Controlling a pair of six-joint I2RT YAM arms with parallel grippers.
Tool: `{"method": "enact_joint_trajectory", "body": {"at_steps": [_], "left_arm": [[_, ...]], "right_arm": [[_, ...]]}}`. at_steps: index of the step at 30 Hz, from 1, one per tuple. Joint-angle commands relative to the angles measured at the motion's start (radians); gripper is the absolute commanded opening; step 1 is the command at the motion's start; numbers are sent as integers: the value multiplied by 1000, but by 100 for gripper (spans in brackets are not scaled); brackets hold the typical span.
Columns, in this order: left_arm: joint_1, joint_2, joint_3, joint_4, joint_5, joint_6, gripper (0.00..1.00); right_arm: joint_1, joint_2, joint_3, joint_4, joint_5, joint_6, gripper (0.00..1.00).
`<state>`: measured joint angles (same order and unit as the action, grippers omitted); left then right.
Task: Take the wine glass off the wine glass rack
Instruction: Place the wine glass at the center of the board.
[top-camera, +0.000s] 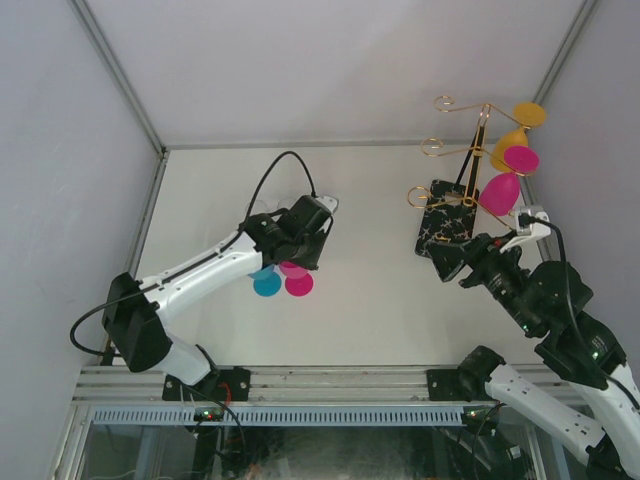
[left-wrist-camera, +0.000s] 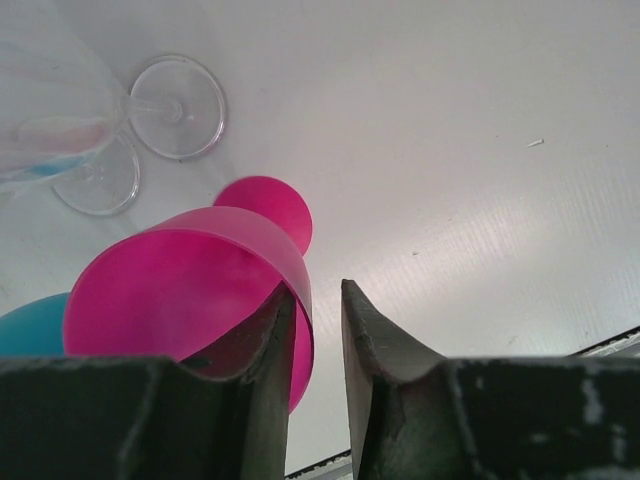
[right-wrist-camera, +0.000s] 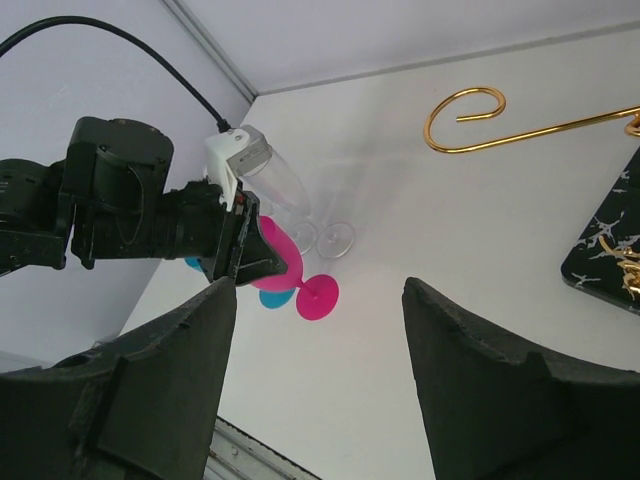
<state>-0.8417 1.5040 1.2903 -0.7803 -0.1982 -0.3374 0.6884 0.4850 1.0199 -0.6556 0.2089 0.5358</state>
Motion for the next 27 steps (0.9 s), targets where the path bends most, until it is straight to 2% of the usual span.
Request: {"method": "enact_joint_trajectory", "body": {"at_steps": [1, 6, 12, 16, 20, 25, 27], "left_arm": [[6, -90, 57, 14, 29, 8, 31], [6, -214, 40, 50, 82, 33, 42], [16, -410, 0, 62, 54, 50, 59], [50, -544, -39, 36, 38, 71, 66], [120, -689, -93, -5, -10, 80, 82], [275, -874, -157, -19, -20, 96, 100], [324, -908, -155, -14, -1, 119, 100]], "right_arm": [[-3, -13, 4, 30, 11, -8, 67], [-3, -9, 13, 31, 5, -11, 67], [-3, -20, 25, 30, 41, -47, 67], [-3, -37, 25, 69, 52, -90, 67], [-3, -43, 33, 89, 58, -126, 67], [-3, -5, 80, 40, 112, -234, 67], [-4, 28, 123, -6, 186, -280, 68]]}}
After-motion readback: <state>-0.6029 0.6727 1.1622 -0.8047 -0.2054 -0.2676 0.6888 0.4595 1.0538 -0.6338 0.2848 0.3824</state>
